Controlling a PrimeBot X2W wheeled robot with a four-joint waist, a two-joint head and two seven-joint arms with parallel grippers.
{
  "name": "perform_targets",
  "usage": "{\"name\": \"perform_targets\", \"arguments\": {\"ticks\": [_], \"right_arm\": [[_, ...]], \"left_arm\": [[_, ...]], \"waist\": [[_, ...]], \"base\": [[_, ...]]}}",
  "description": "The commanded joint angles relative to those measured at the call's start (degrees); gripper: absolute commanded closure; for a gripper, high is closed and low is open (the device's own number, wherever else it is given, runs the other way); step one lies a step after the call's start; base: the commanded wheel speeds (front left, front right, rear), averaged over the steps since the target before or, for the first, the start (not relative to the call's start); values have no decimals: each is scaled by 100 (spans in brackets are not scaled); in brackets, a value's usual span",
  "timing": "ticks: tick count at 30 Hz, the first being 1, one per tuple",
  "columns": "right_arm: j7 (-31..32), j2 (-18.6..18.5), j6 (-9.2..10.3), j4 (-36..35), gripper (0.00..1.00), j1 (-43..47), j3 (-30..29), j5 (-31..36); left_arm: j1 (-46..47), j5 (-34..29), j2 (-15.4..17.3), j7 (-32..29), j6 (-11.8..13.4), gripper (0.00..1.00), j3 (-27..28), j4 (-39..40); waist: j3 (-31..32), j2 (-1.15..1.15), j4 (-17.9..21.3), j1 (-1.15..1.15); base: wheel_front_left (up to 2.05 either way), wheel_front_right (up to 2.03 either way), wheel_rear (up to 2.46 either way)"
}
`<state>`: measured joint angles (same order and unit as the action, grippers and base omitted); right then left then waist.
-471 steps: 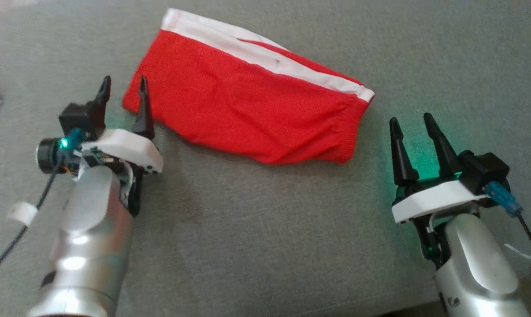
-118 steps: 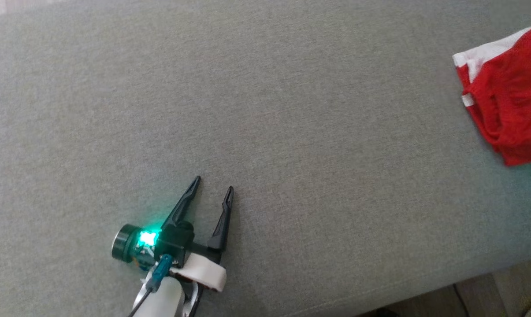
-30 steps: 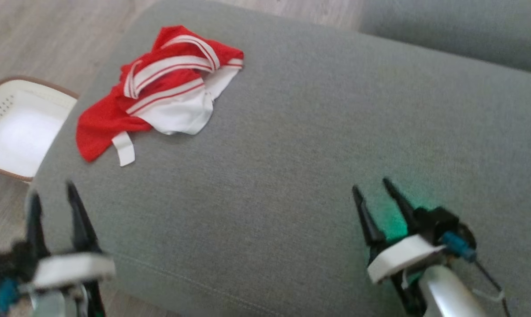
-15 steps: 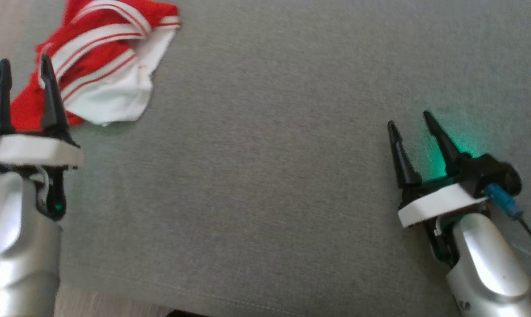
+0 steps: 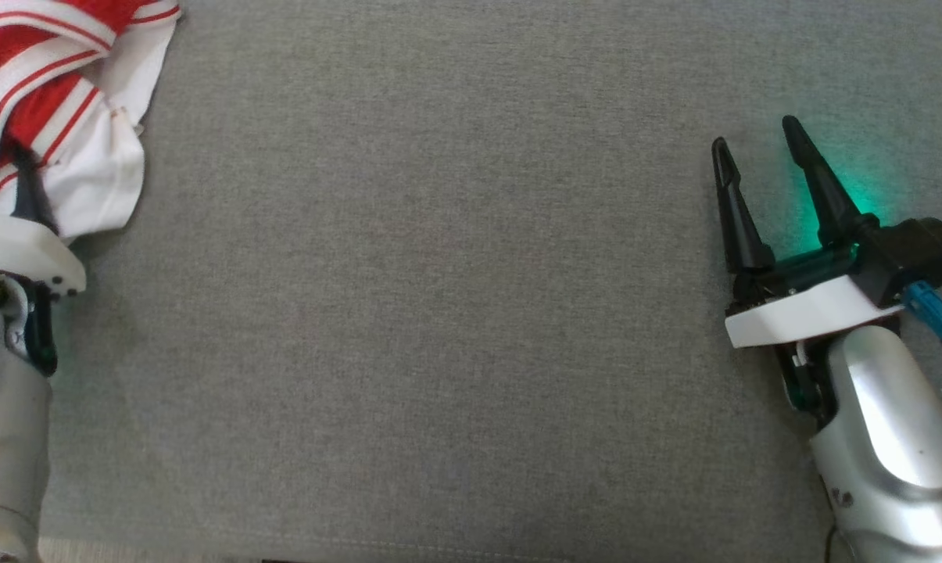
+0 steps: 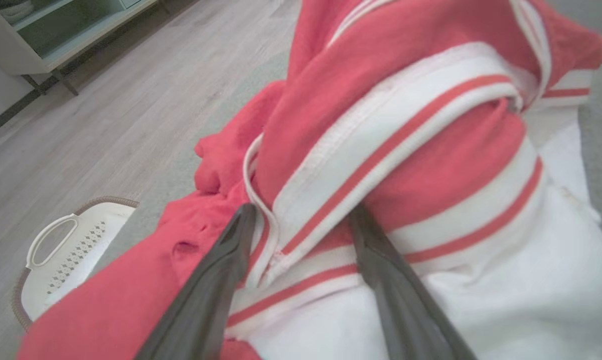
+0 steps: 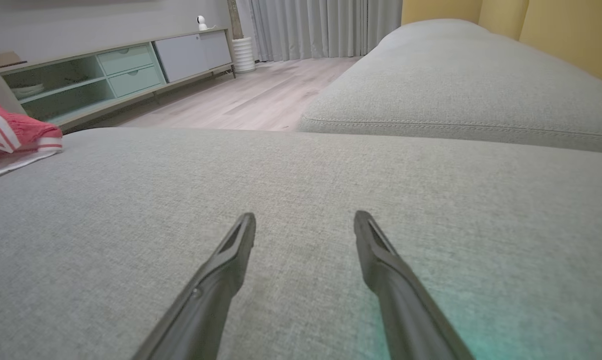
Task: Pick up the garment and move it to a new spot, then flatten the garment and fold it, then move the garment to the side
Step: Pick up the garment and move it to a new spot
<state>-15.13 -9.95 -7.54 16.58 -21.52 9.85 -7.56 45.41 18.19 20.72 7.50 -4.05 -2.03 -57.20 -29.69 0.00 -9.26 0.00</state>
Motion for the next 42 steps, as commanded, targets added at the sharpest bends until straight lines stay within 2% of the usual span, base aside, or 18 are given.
{"name": "perform_targets", "arguments": {"ticks": [1, 7, 11, 16, 20, 26, 31, 36, 37, 38, 39, 42], "right_arm": [[14, -56, 5, 167, 0, 177, -1, 20], [14, 128, 5, 283, 0, 197, 56, -49], [14, 285, 5, 394, 0, 294, 95, -108], [14, 467, 5, 523, 0, 443, 104, -181], [14, 587, 5, 638, 0, 578, 176, -251], [14, 665, 5, 726, 0, 712, 199, -332], [14, 690, 5, 778, 0, 849, 281, -365], [14, 702, 5, 831, 0, 884, 377, -402], [14, 703, 5, 839, 0, 889, 379, -409], [14, 704, 5, 843, 0, 899, 384, -428], [14, 704, 5, 847, 0, 909, 393, -456], [14, 705, 5, 862, 0, 928, 383, -523]], "left_arm": [[153, -20, 407, 108, -7, 100, 82, -43], [409, -299, 594, 585, -126, 100, -220, -35], [657, -553, 711, 726, -199, 100, -469, 495], [856, -783, 649, 746, -260, 100, -781, 1349], [796, -858, 277, 748, -285, 100, -1127, 2133], [465, -652, -552, 731, -303, 100, -1585, 2887], [85, -304, -1447, 736, -317, 100, -2006, 2891], [-329, 102, -1752, 746, -326, 100, -2440, 2536], [-418, 179, -1766, 747, -295, 84, -2471, 2512], [-515, 223, -1773, 747, -240, 51, -2495, 2501], [-630, 276, -1777, 748, -166, 0, -2508, 2465], [-991, 329, -1781, 748, 119, 0, -2392, 2462]], "waist": [[34, 0, 48, 0], [388, 0, 151, 0], [800, 0, 291, 0], [1242, 0, 521, 0], [1603, 0, 842, 0], [1926, 0, 1400, 0], [2097, 0, 1751, 0], [2192, 0, 1930, 0], [2208, 0, 1936, 0], [2230, 0, 1933, 0], [2250, 0, 1925, 0], [2314, 0, 1847, 0]], "base": [[0, 0, 0], [0, 0, 0], [0, 0, 0], [0, 0, 0], [0, 0, 0], [0, 0, 0], [0, 0, 0], [0, 0, 0], [0, 0, 0], [0, 0, 0], [0, 0, 0], [0, 0, 0]]}}
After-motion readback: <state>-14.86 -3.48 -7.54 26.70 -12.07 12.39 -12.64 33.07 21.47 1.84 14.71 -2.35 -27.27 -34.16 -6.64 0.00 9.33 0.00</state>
